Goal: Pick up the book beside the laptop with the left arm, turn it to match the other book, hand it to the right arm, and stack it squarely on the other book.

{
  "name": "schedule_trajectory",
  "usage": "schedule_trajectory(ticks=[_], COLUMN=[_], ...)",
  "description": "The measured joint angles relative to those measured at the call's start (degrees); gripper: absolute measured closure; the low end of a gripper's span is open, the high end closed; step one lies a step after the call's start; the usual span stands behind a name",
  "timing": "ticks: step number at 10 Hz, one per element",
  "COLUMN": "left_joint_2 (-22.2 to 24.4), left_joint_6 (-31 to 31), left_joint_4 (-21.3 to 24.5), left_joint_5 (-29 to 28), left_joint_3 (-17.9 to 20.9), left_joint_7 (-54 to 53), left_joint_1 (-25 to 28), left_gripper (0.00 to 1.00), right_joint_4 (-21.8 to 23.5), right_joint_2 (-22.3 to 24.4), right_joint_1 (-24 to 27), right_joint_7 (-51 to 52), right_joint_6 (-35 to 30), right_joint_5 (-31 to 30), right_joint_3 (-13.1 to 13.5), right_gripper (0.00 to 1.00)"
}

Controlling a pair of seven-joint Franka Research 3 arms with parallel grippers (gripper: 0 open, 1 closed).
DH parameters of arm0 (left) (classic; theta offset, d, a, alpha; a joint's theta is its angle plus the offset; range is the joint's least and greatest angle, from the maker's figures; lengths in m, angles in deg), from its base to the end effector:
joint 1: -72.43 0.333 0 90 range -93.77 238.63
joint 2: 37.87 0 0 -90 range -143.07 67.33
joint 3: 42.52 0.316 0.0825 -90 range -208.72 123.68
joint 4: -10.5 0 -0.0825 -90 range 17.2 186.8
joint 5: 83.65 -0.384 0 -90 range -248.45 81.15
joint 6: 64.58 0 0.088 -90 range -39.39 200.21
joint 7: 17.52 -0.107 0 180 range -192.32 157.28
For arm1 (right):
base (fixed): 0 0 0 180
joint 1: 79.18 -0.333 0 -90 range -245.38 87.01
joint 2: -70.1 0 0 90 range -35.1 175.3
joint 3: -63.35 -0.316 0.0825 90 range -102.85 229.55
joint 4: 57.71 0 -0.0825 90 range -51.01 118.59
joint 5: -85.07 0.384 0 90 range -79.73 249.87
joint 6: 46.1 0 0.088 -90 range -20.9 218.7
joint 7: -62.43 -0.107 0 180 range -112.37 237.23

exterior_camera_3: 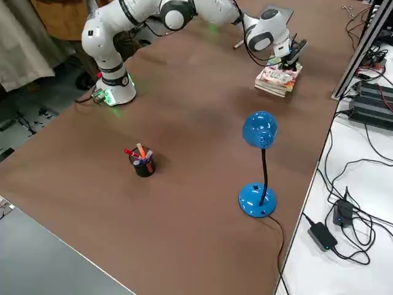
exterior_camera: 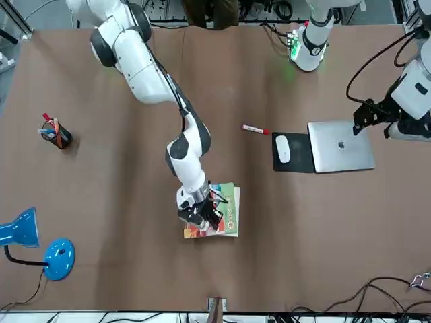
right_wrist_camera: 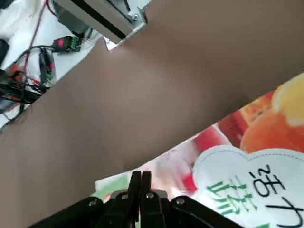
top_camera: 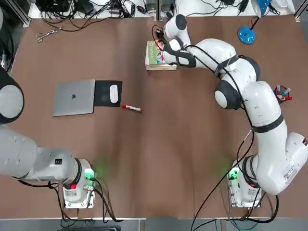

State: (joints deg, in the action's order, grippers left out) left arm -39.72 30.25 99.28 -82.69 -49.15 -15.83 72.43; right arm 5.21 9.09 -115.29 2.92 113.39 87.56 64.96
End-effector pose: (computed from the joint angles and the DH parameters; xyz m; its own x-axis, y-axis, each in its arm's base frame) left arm 0.5692 -0.0667 0.6243 0.9938 -0.0841 0.0728 -0.0859 -0.9960 0.0226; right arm 0.6674 0.4676 0.2324 0.8253 -0.4873 0.2853 -0.3014 -0.8074 -0.5072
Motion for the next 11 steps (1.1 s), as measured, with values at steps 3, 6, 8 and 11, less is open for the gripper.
schedule_trajectory(ticks=[3, 6, 8, 11], left_joint_2=[0.0, 0.0, -0.1, -0.4], left_joint_6=[0.0, 0.0, 0.0, 0.0], left_joint_4=[-0.1, -0.1, -0.1, -0.1], left_joint_5=[0.0, 0.0, 0.0, 0.0], left_joint_3=[-0.1, -0.1, -0.1, 0.0], left_joint_7=[0.0, 0.0, 0.0, 0.0], left_joint_1=[-0.1, -0.1, 0.0, 0.1], left_gripper=[0.0, 0.0, 0.0, 0.0], right_joint_4=[-0.1, 2.3, 9.1, 20.4], right_joint_2=[2.9, 5.9, 9.7, 15.8], right_joint_1=[0.6, 3.5, 5.1, 6.2], right_joint_7=[2.1, 15.1, 25.4, 31.3], right_joint_6=[-5.5, -12.0, -12.3, -12.4], right_joint_5=[-0.2, -0.2, -0.2, -0.2], right_joint_3=[0.3, 0.6, 0.6, 0.4], right_gripper=[0.98, 0.98, 0.98, 0.98])
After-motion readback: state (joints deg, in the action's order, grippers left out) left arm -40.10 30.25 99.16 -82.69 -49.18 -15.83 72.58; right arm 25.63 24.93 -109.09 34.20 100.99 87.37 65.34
